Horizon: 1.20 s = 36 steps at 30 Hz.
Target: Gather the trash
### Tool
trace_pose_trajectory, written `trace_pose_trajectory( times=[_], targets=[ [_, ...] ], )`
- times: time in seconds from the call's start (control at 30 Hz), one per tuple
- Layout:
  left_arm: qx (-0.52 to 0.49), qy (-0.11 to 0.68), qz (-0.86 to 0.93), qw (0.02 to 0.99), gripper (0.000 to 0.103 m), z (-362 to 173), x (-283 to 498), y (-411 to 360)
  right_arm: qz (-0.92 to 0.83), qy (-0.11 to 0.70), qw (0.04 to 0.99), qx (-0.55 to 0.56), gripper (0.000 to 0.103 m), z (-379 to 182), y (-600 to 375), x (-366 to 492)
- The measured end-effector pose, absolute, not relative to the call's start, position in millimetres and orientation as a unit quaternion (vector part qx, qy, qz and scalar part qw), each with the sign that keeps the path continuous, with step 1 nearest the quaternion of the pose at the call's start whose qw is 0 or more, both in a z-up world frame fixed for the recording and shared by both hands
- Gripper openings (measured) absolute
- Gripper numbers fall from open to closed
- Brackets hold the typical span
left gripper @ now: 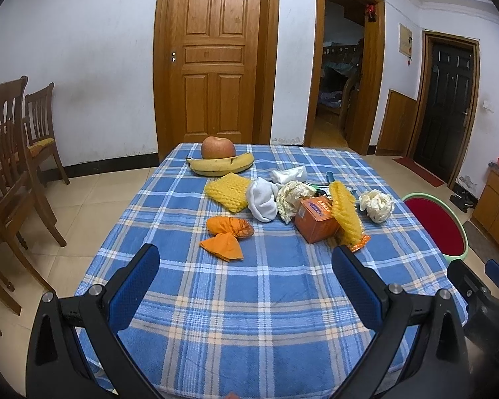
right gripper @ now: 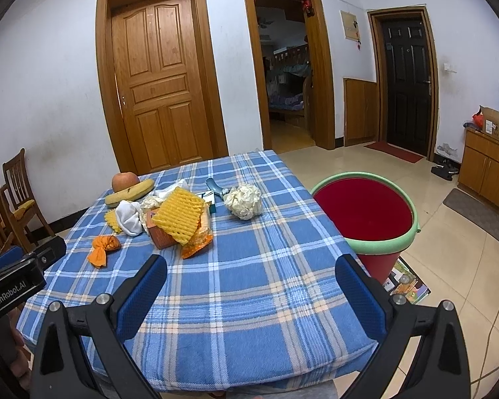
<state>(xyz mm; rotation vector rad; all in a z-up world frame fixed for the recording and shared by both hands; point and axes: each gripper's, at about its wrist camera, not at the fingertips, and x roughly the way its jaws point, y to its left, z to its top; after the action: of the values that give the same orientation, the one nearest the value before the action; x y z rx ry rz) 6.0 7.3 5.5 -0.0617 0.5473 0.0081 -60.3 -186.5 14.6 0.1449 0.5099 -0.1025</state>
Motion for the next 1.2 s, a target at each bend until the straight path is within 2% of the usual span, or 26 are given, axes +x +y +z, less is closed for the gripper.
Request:
trace_pose_trajectory(
  times=[0.47, 0.8, 1.0, 1.2],
  targets=[
    [-0.025, 0.309, 0.018, 0.951, 0.102, -2.6, 62.0, 34.2, -0.047, 0.293, 0.954, 0.051, 0.103, 15.2, -193.3, -5.5],
    [-0.027, 0.365, 0.0, 0.931, 0.102, -38.6, 114.8, 55.7, -0.029, 0.339, 0.94, 0.037, 0.103, 7.8, -188.9, 60.1],
    [-0.034, 0.393, -0.024, 0.918, 0.095, -55.8, 137.0, 57.3, -0.031, 0.356, 0.934, 0.022, 0.103, 3.4, -186.9, 100.1],
    [-0.043, 0.41, -0.036, 0.91, 0.084, -59.7, 145.7, 54.2, -0.03, 0.387, 0.922, -0.007, 0.103, -6.0, -188.7, 132.8]
  ],
)
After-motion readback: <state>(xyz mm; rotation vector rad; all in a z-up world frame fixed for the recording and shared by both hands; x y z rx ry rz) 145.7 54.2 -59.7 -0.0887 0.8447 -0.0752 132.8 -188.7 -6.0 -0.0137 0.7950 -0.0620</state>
